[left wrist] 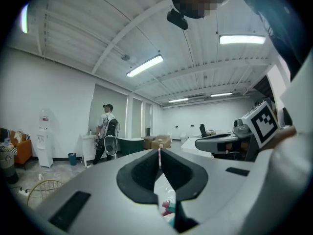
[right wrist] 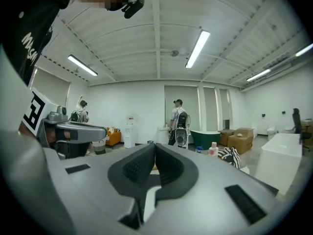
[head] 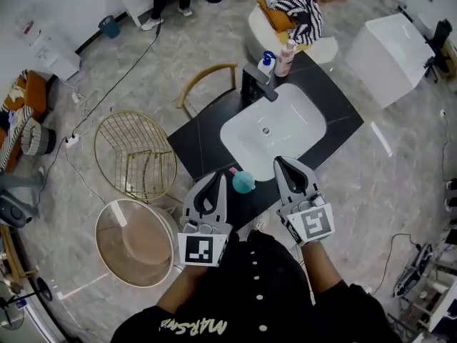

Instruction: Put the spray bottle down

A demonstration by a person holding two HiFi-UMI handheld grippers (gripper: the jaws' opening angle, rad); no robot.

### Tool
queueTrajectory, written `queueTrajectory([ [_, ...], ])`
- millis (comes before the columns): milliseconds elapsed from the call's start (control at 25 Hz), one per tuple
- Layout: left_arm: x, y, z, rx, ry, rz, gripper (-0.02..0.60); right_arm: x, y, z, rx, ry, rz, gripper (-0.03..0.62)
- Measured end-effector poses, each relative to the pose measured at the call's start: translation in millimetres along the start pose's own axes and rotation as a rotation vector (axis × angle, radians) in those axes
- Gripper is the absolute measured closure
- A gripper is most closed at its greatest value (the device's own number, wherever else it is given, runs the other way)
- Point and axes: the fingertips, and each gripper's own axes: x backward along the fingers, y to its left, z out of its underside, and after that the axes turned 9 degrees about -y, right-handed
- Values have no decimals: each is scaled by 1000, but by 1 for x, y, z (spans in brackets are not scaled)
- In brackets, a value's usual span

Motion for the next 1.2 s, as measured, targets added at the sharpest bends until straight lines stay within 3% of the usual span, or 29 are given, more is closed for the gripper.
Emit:
queueTrajectory([
  [440,-14,2,-45,-43,-113,32,560,16,-16,-70,44,-89,51,597],
  [760,-18,11,-60,-56,-152,19,560,38,-32,-75,43,-98,122,597],
  [1200,-20,8,-67,-64,-163,27,560,38,-34,-82,41,-125,133,597],
])
